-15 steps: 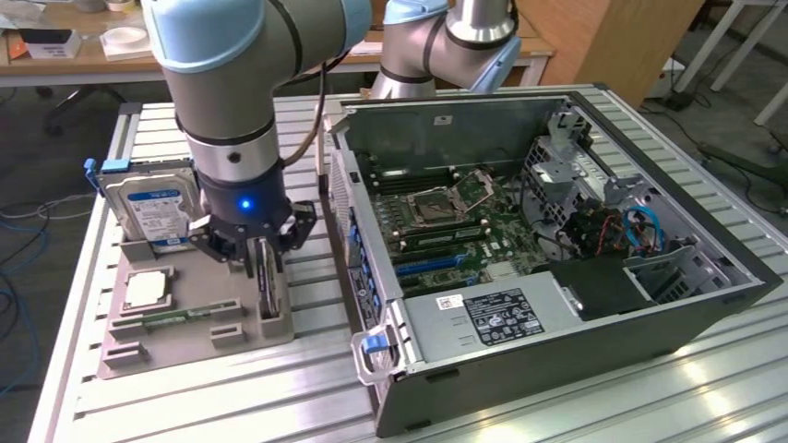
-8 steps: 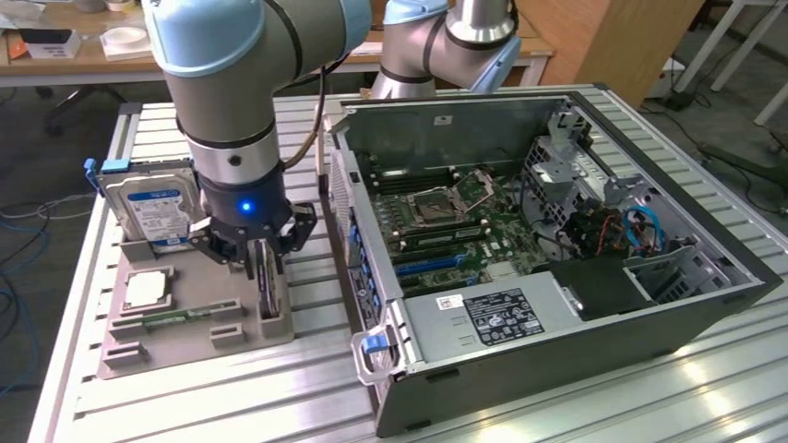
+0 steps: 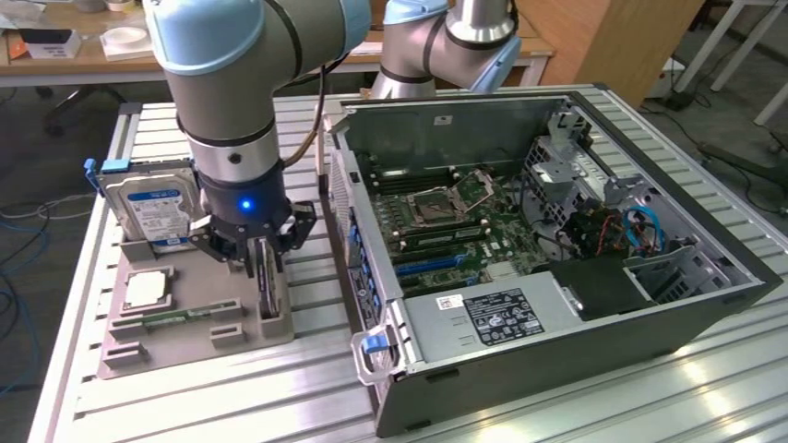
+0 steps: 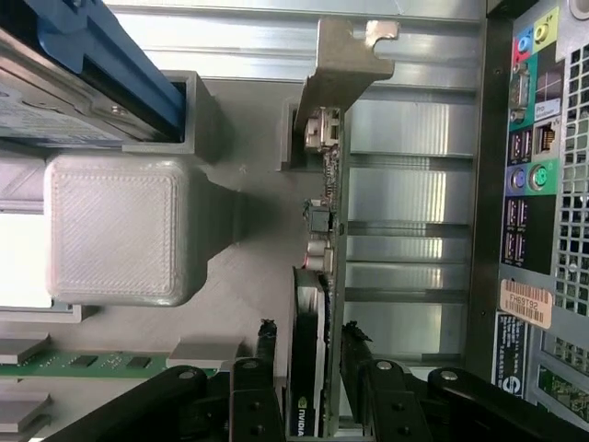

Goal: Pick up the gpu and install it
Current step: 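Pick up the gpu and move the gpu toward the slot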

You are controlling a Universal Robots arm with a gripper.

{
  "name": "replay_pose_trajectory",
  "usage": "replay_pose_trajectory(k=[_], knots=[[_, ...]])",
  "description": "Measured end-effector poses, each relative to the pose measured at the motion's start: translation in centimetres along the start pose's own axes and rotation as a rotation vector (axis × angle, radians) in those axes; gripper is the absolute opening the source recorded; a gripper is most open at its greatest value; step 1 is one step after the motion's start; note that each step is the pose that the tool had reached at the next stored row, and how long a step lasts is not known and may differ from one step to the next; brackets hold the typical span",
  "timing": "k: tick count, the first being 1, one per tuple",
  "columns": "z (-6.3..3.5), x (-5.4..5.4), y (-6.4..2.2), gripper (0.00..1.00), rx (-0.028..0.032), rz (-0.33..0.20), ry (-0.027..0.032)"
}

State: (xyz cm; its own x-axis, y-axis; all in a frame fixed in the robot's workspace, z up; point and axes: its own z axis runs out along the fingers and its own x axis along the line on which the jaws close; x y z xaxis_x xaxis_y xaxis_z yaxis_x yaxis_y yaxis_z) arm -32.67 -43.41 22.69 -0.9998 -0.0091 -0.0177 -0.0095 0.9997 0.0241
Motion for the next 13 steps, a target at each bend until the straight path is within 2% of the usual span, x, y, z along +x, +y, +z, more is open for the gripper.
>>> replay_pose_trajectory(k=[13], knots=[[0.4, 0.12, 0.5, 0.41, 0.0001, 0.0, 0.0002]])
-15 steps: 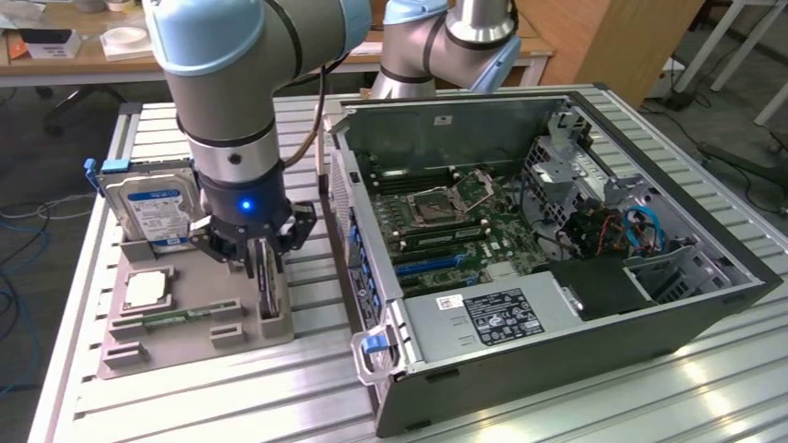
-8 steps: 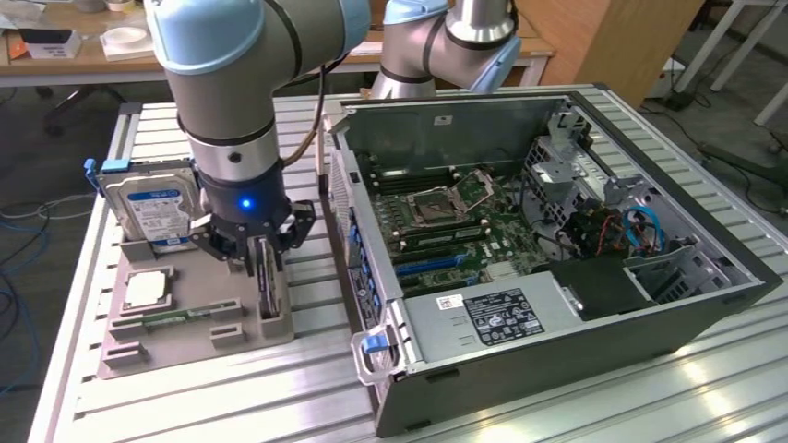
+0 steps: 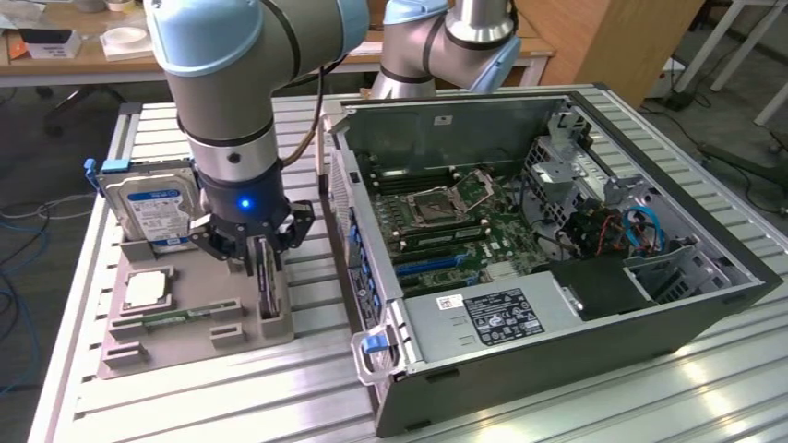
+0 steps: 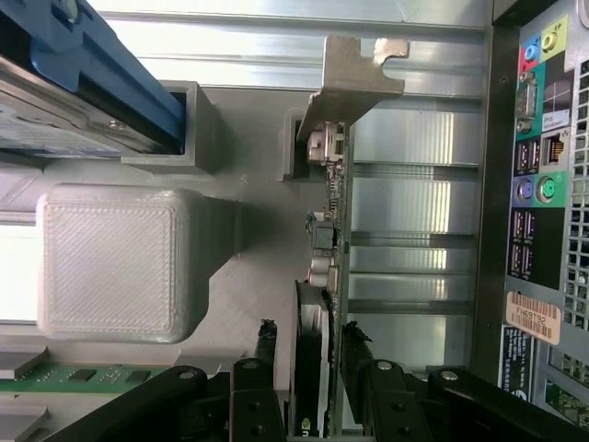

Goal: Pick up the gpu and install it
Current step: 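Pick up the gpu and move the gpu toward the slot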

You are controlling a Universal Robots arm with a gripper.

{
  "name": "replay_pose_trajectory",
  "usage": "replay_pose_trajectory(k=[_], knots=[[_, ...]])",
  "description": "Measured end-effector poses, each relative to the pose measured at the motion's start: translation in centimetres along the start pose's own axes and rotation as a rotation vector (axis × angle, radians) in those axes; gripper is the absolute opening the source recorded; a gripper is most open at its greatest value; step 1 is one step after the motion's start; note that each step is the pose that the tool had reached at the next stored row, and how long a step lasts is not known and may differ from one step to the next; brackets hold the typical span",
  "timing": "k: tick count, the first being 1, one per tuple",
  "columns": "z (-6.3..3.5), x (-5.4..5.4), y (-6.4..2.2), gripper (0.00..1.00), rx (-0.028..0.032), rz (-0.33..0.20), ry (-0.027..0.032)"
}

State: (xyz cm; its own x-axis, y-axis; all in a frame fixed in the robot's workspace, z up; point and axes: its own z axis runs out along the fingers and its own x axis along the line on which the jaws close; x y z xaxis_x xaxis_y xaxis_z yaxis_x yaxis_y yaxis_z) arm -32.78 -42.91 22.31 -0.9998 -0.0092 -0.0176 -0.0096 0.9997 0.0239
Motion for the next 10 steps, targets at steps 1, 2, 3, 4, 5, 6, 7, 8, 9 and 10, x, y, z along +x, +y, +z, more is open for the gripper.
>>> replay_pose_trajectory(k=[1, 2, 3, 4, 5, 6, 7, 8, 9, 10], knots=[[0.0, 0.0, 0.0, 0.41, 0.0, 0.0, 0.0], [0.01, 0.0, 0.01, 0.41, -0.0001, 0.0, -0.0001], [0.01, 0.0, 0.01, 0.41, -0.0001, 0.0, -0.0001], [0.01, 0.0, 0.01, 0.41, -0.0001, 0.0, -0.0001], [0.01, 0.0, 0.01, 0.41, -0.0001, 0.0, -0.0001], [0.01, 0.0, 0.01, 0.41, -0.0001, 0.0, -0.0001], [0.01, 0.0, 0.01, 0.41, -0.0001, 0.0, -0.0001], [0.01, 0.0, 0.01, 0.41, -0.0001, 0.0, -0.0001], [0.01, 0.0, 0.01, 0.4, -0.0001, 0.0, -0.0001], [0.01, 0.0, 0.01, 0.4, 0.0, 0.0, -0.0001]])
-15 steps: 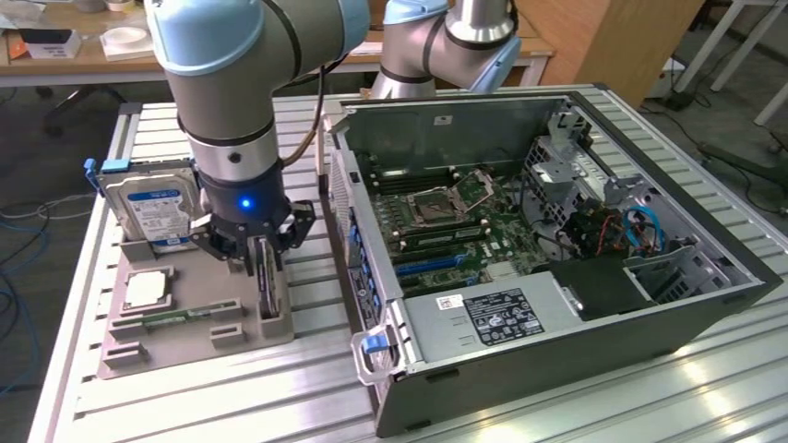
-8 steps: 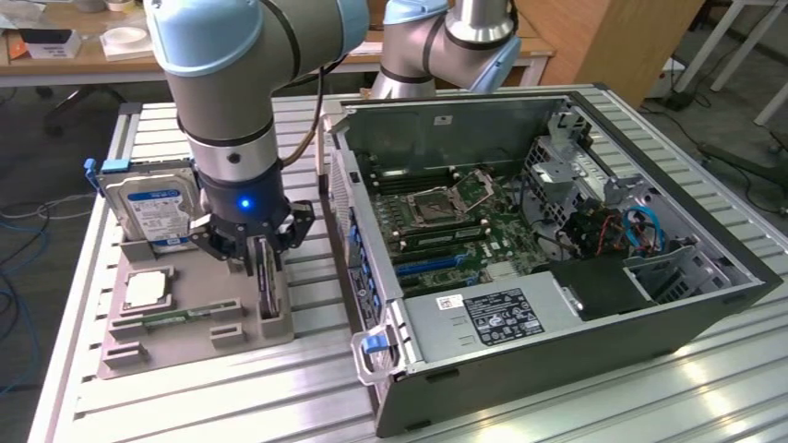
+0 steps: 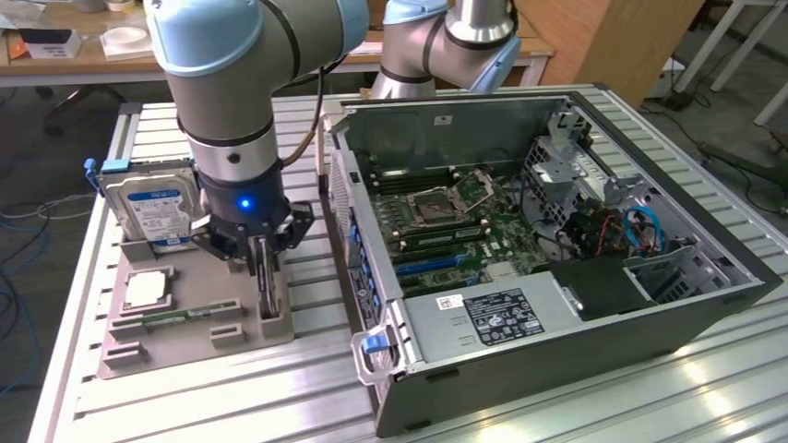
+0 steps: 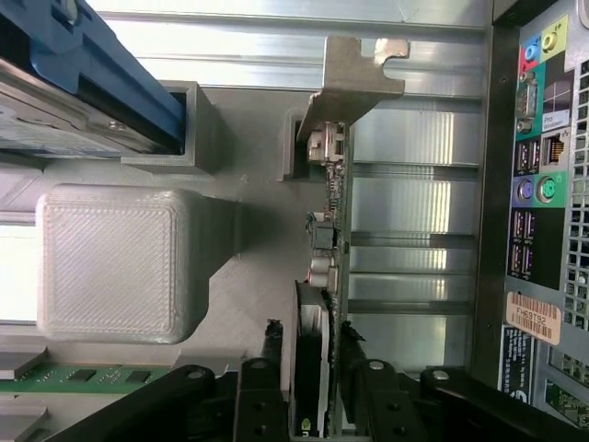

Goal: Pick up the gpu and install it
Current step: 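Pick up the gpu and move the gpu toward the slot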

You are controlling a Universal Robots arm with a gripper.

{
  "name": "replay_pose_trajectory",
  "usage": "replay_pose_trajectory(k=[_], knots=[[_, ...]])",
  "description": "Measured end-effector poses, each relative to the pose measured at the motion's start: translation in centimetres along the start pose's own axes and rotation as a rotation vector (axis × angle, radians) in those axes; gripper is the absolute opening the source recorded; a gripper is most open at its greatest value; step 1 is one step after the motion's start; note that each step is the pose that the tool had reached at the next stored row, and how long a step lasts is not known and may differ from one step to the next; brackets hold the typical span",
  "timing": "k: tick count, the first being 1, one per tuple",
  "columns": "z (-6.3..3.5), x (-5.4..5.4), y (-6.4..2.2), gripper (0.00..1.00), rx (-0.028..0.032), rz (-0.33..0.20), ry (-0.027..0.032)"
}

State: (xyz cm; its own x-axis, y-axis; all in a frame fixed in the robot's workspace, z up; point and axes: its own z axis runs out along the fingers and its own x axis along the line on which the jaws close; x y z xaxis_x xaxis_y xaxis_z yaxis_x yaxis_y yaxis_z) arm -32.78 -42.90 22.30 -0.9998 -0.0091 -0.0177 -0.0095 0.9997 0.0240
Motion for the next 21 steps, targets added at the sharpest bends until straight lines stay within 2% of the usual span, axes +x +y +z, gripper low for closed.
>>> replay_pose_trajectory(k=[1, 2, 3, 21], knots=[[0.0, 0.0, 0.0, 0.33, 0.0001, 0.0, 0.0], [0.0, 0.0, 0.0, 0.33, 0.0, 0.0, 0.0], [0.0, 0.0, 0.0, 0.27, 0.0, 0.0, 0.0], [-0.05, -0.01, 0.01, 0.27, -0.0003, 0.0, -0.0003]])
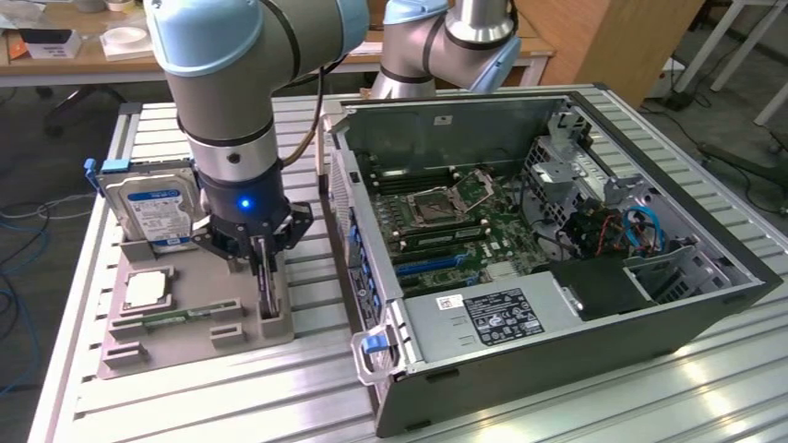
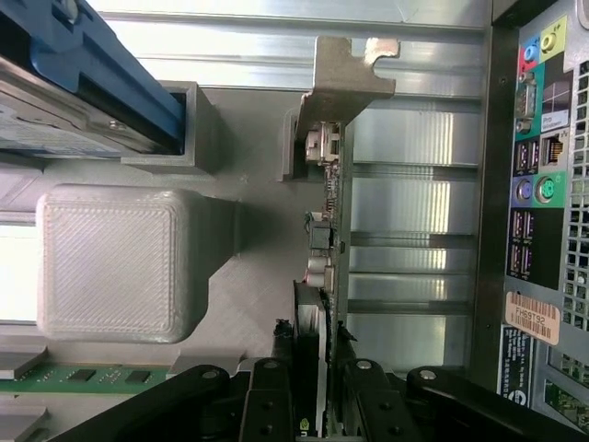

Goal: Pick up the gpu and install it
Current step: 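Pick up the gpu and move the gpu toward the slot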

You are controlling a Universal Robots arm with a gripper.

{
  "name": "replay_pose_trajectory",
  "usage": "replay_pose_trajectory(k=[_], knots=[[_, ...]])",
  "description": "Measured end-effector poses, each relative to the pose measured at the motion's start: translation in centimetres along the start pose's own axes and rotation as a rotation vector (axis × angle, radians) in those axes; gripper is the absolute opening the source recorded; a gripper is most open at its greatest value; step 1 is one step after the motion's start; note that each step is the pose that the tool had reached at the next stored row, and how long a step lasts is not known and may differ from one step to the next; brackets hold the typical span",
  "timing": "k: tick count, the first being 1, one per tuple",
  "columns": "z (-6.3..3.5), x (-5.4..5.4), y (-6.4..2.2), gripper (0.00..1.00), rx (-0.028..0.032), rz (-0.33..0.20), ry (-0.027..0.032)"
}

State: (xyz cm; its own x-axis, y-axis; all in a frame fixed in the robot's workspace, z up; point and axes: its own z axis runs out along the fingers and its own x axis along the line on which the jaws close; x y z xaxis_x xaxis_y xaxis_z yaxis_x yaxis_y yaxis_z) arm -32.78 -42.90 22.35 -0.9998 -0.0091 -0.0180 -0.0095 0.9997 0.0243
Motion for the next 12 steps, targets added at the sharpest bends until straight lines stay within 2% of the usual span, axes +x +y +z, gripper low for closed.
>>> replay_pose_trajectory(k=[12], knots=[[-1.33, 0.0, 0.03, 0.27, 0.0003, 0.0, 0.0004]])
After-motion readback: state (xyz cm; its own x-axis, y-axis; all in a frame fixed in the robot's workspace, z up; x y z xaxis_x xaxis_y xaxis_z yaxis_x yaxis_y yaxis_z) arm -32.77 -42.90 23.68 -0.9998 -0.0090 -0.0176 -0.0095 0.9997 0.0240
